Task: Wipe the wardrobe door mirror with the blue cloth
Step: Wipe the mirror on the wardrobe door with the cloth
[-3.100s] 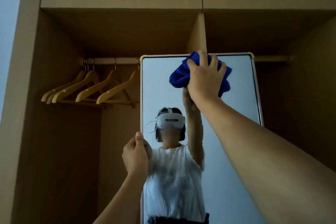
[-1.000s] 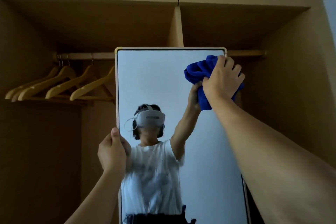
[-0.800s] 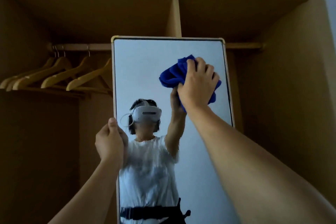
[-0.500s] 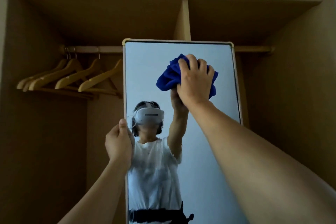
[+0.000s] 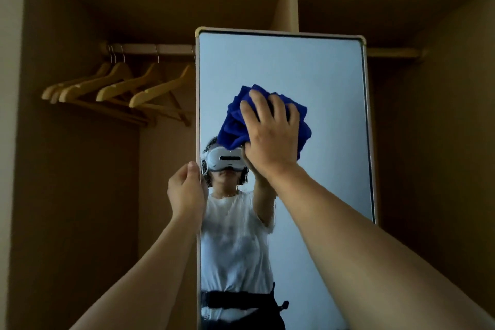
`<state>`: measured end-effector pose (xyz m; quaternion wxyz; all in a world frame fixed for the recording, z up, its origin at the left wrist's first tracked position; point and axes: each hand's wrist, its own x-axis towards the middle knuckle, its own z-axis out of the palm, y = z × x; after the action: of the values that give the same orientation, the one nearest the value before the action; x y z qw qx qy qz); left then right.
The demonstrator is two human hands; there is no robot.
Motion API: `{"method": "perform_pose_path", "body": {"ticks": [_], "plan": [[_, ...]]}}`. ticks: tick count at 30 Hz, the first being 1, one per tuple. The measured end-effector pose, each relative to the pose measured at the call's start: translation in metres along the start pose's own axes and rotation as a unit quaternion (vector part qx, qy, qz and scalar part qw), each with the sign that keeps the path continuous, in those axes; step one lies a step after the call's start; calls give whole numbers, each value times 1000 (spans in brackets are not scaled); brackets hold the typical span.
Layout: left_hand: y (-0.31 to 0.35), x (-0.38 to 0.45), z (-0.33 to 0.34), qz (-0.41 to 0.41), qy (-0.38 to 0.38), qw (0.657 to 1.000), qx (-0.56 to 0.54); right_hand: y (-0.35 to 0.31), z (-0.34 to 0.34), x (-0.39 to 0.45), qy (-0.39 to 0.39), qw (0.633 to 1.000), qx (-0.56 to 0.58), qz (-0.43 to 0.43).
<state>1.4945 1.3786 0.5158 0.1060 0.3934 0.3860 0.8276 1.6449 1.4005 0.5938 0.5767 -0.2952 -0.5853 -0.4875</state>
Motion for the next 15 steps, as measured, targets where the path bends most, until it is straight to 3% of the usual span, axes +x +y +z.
{"method": "perform_pose_path", "body": {"ticks": [5,9,15], "plan": [[-3,-6,-4,-33,1,999,-19,-9,0,-27,39,997,21,-67],[-11,-12,-12,-115,-7,992,-44,-9,-1,-9,0,996,24,-80],[-14,-14,-16,-121,-17,992,-32,-27,0,39,-91,995,8,-32]]}}
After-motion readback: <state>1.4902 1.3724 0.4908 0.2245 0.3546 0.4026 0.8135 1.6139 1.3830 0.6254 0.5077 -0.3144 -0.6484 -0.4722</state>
